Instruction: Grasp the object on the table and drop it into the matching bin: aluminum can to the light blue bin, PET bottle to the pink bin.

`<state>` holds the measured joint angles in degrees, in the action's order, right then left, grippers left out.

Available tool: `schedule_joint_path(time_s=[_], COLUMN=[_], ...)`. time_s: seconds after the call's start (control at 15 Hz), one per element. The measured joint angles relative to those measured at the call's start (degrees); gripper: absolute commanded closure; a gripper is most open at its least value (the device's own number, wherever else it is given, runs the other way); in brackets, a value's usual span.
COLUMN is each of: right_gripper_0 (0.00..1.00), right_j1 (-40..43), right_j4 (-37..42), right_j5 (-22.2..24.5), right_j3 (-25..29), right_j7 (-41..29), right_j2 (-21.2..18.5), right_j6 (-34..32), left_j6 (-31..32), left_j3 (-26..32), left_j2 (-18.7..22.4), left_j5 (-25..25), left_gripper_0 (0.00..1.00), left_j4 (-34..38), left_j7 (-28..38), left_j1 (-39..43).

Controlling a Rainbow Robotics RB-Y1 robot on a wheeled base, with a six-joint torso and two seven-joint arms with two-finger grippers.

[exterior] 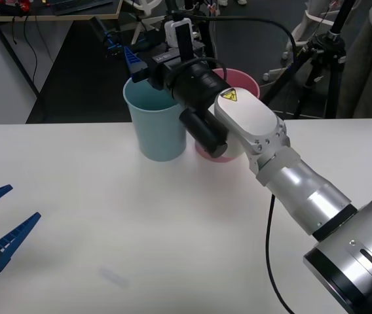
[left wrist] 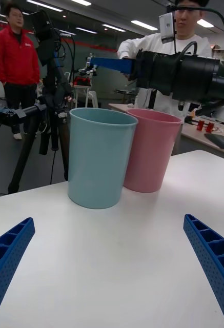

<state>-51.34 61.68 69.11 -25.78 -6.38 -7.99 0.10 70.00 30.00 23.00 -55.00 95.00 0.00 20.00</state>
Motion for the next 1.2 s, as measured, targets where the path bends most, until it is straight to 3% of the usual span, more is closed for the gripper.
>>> schedule_joint_path(time_s=[0.27, 0.67, 0.93, 1.2], right_gripper_0=[0.0, 0.0, 0.0, 0.0], right_j1=[7.68, 29.11, 44.12, 56.19], right_j4=[11.6, 36.59, 45.5, 48.25], right_j5=[0.19, 0.52, 0.43, 0.48], right_j3=[0.03, 2.56, 13.71, 27.13], right_j7=[0.04, -0.58, 0.17, 1.05], right_j2=[-4.22, -15.94, -19.02, -19.24], right_j6=[-0.86, -6.94, -21.24, -36.23], left_j6=[0.0, 0.0, 0.0, 0.0], left_j3=[0.0, 0.0, 0.0, 0.0], left_j2=[0.0, 0.0, 0.0, 0.0], left_j5=[0.0, 0.0, 0.0, 0.0], left_gripper_0=[0.0, 0.0, 0.0, 0.0], left_j4=[0.0, 0.0, 0.0, 0.0], left_j7=[0.0, 0.0, 0.0, 0.0], left_j1=[0.0, 0.0, -0.01, 0.0])
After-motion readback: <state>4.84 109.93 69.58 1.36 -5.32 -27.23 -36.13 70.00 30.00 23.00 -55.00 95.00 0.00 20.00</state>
